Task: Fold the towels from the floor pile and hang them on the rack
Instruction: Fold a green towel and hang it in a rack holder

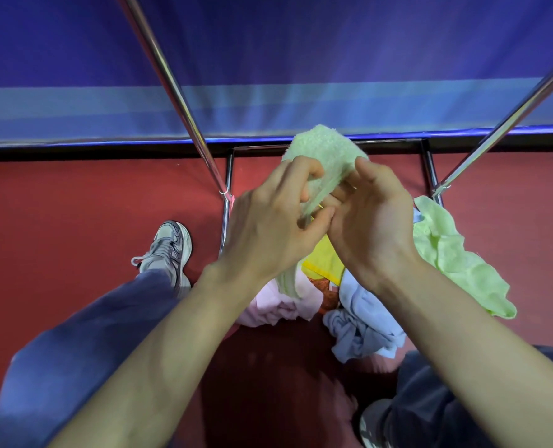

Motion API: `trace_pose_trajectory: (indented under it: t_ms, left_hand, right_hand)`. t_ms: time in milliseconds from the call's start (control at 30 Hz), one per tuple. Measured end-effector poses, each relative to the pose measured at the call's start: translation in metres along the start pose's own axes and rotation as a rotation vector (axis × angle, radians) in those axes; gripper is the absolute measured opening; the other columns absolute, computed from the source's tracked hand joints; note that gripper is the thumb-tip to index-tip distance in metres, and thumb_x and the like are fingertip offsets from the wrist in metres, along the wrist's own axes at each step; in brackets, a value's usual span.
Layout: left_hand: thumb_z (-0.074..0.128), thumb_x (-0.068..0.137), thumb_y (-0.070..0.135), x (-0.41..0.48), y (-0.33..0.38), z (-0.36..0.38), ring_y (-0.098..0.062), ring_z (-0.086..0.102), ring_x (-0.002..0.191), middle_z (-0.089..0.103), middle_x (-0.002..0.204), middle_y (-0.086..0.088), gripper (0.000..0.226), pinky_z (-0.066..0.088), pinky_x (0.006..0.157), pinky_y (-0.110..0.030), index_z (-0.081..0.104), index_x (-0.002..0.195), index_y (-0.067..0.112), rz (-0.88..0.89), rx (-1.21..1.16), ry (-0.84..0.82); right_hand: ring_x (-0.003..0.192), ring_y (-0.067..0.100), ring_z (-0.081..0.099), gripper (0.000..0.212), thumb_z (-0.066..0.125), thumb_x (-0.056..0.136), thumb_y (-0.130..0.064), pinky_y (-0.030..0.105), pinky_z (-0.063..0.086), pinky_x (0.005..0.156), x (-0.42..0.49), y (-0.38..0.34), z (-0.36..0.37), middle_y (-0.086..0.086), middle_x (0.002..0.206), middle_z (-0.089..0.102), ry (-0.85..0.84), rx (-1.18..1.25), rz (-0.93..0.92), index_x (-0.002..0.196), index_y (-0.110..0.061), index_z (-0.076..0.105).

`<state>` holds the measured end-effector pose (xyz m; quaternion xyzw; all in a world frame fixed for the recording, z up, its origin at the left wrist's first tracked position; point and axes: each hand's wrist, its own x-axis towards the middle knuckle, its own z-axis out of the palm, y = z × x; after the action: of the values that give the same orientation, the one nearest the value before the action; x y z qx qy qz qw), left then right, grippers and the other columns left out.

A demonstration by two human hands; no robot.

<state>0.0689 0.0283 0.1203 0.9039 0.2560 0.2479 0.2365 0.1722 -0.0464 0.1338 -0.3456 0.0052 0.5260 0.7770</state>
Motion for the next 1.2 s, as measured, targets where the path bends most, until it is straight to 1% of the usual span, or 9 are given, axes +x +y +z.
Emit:
trace_pose_trajectory:
  t_ms: [200, 367, 500, 533, 667, 900, 1000, 1100, 1200]
  left_hand:
    - [0.067, 0.087, 0.014, 0.000, -0.007, 0.004, -0.020, 0.063, 0.071, 0.059, 0.084, 0.006, 0.035, 0.056, 0.065, -0.039, 0.057, 0.120, 0.018, -0.004, -0.077, -0.105]
    - [0.073, 0.079, 0.016, 0.022, -0.008, -0.023, -0.010, 0.066, 0.069, 0.072, 0.085, -0.015, 0.030, 0.053, 0.063, -0.026, 0.067, 0.108, 0.011, -0.436, -0.681, -0.147]
    - [0.070, 0.079, 0.033, 0.034, -0.033, -0.048, -0.001, 0.068, 0.089, 0.073, 0.104, 0.000, 0.050, 0.054, 0.073, -0.020, 0.063, 0.123, 0.009, -0.555, -0.719, -0.036]
    - [0.071, 0.079, 0.035, 0.033, -0.036, -0.048, 0.000, 0.068, 0.094, 0.072, 0.110, 0.000, 0.055, 0.052, 0.077, -0.018, 0.062, 0.127, 0.009, -0.566, -0.729, -0.103]
    - [0.072, 0.084, 0.028, 0.023, -0.032, -0.033, -0.013, 0.070, 0.092, 0.075, 0.103, -0.005, 0.040, 0.053, 0.082, -0.023, 0.068, 0.115, 0.003, -0.523, -0.881, -0.365]
    - [0.074, 0.078, 0.007, 0.024, -0.021, -0.036, -0.015, 0.070, 0.089, 0.076, 0.096, -0.001, 0.032, 0.056, 0.079, -0.028, 0.068, 0.109, 0.010, -0.451, -1.015, -0.314]
    - [0.075, 0.078, 0.001, 0.028, -0.017, -0.043, -0.013, 0.070, 0.091, 0.075, 0.098, 0.002, 0.040, 0.055, 0.079, -0.025, 0.065, 0.115, 0.012, -0.394, -1.071, -0.264]
    - [0.075, 0.079, 0.000, 0.030, -0.018, -0.046, -0.020, 0.069, 0.096, 0.074, 0.105, -0.006, 0.046, 0.056, 0.084, -0.031, 0.061, 0.122, 0.005, -0.390, -1.065, -0.209]
    - [0.073, 0.081, -0.001, 0.030, -0.020, -0.046, -0.025, 0.070, 0.096, 0.073, 0.109, -0.015, 0.048, 0.058, 0.083, -0.035, 0.058, 0.127, -0.003, -0.434, -1.026, -0.174]
  right_hand:
    - [0.069, 0.019, 0.032, 0.021, 0.059, 0.069, -0.026, 0.031, 0.034, 0.066, 0.005, -0.003, -0.008, 0.003, 0.081, 0.018, 0.139, -0.103, -0.013, 0.073, -0.021, 0.039]
    - [0.064, 0.020, 0.049, 0.030, 0.063, 0.081, -0.005, 0.032, 0.038, 0.062, 0.004, -0.011, -0.006, 0.007, 0.073, 0.052, 0.144, -0.339, -0.048, 0.071, -0.020, 0.040]
    - [0.065, 0.026, 0.044, 0.031, 0.065, 0.078, 0.004, 0.038, 0.043, 0.068, 0.005, -0.021, -0.007, 0.016, 0.081, 0.042, 0.105, -0.343, -0.025, 0.067, -0.013, 0.042]
    - [0.071, 0.031, 0.044, 0.020, 0.069, 0.071, 0.003, 0.041, 0.044, 0.072, 0.004, -0.025, -0.004, 0.018, 0.086, 0.042, 0.045, -0.307, 0.031, 0.077, -0.002, 0.050]
    - [0.105, 0.046, 0.061, 0.071, 0.060, 0.072, -0.003, 0.050, 0.053, 0.096, 0.001, -0.037, -0.003, 0.032, 0.121, 0.061, 0.011, -0.231, 0.154, 0.137, 0.017, 0.040]
    - [0.108, 0.032, 0.067, 0.055, 0.052, 0.080, -0.011, 0.040, 0.053, 0.099, -0.002, -0.047, -0.003, 0.021, 0.123, 0.067, -0.031, -0.159, 0.171, 0.131, 0.008, 0.055]
    - [0.079, 0.026, 0.064, 0.047, 0.051, 0.084, -0.036, 0.037, 0.051, 0.085, -0.003, -0.044, 0.000, 0.017, 0.095, 0.063, -0.063, -0.283, 0.188, 0.118, -0.006, 0.064]
    - [0.092, 0.037, 0.046, 0.056, 0.057, 0.079, -0.052, 0.046, 0.041, 0.090, -0.006, -0.035, 0.004, 0.022, 0.102, 0.040, -0.128, -0.434, 0.243, 0.116, -0.011, 0.058]
    - [0.084, 0.048, 0.056, 0.048, 0.070, 0.082, -0.036, 0.049, 0.053, 0.083, -0.010, -0.027, 0.005, 0.034, 0.095, 0.059, -0.144, -0.689, 0.182, 0.107, 0.004, 0.062]
